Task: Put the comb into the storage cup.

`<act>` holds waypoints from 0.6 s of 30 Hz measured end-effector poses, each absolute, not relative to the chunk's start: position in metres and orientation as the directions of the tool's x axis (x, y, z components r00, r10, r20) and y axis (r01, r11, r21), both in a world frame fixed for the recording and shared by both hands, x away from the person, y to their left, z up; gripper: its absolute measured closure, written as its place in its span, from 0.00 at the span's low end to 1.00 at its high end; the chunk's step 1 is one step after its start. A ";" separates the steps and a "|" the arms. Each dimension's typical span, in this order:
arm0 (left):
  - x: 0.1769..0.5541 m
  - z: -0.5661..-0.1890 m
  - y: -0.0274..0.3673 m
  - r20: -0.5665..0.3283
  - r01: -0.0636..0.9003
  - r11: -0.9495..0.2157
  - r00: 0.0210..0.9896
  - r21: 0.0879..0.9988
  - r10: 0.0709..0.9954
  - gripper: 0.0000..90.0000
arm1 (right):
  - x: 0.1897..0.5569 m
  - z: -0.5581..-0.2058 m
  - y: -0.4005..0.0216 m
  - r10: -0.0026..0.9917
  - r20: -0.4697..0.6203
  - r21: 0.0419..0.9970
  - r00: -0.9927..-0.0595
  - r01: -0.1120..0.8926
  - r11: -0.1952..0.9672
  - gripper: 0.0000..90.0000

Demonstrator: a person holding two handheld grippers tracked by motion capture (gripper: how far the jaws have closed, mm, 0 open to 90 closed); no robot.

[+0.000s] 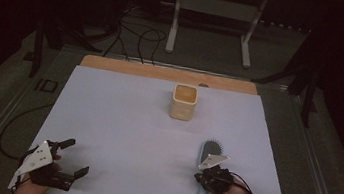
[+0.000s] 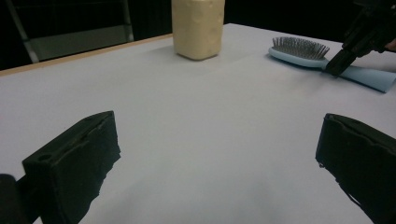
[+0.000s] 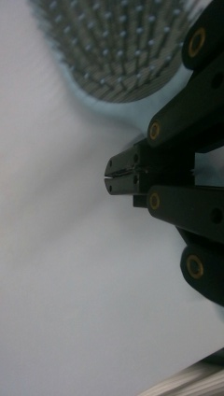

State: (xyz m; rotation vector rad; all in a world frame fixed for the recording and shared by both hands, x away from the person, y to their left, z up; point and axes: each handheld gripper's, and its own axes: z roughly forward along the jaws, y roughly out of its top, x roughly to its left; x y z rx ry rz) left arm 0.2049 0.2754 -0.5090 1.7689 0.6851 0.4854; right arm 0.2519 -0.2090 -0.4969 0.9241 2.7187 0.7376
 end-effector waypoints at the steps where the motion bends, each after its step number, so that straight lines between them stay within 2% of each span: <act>1: 0.205 -0.509 0.275 -0.014 0.206 -0.211 0.746 0.956 0.665 0.00 | 0.251 -0.497 -0.212 0.613 -0.011 0.504 -0.790 0.525 0.686 1.00; 18: 0.205 -0.509 0.275 -0.013 0.204 -0.210 0.744 0.956 0.668 0.00 | 0.248 -0.495 -0.266 0.694 -0.051 0.470 -0.718 0.596 0.651 1.00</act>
